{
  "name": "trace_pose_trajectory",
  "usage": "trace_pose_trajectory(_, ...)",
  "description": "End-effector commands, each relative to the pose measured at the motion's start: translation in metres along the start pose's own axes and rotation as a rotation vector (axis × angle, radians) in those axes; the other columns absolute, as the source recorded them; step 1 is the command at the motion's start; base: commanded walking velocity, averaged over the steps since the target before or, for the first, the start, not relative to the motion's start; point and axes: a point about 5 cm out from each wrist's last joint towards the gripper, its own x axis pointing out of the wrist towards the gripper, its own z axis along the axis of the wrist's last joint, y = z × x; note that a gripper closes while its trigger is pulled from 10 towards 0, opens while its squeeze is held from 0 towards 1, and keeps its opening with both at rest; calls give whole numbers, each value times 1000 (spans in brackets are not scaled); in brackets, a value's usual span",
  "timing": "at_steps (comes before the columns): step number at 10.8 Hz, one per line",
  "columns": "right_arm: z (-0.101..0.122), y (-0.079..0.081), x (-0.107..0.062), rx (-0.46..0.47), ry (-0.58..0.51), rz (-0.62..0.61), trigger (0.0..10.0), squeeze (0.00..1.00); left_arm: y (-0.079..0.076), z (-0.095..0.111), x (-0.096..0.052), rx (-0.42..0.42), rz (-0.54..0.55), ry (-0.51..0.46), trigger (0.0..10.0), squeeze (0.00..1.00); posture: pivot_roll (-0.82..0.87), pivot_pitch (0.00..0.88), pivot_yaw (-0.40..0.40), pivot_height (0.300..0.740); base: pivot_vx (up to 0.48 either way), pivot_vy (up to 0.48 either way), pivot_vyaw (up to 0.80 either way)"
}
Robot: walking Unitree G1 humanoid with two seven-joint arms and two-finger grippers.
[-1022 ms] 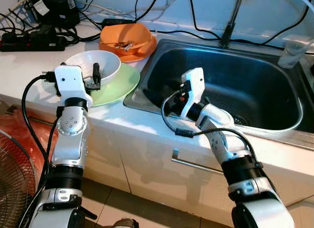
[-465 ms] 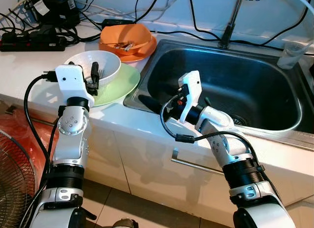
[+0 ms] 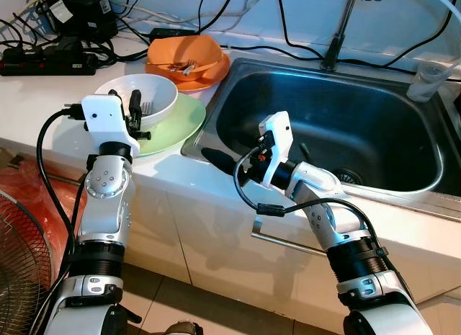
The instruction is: Kitchen organization
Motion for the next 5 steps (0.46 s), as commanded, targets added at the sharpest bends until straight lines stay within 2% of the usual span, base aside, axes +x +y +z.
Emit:
trace_pose_trajectory(1,6,1,0,-21,-11,11,10000,0,-3,3,2,-9,-13,-15,0,0,57,36,23,740,0,0,0)
trace_pose_trajectory(5,6,0,0,-27,-8,-4,10000,0,-2,6,3,-8,-10,-30,0,0,58,34,26,740,0,0,0)
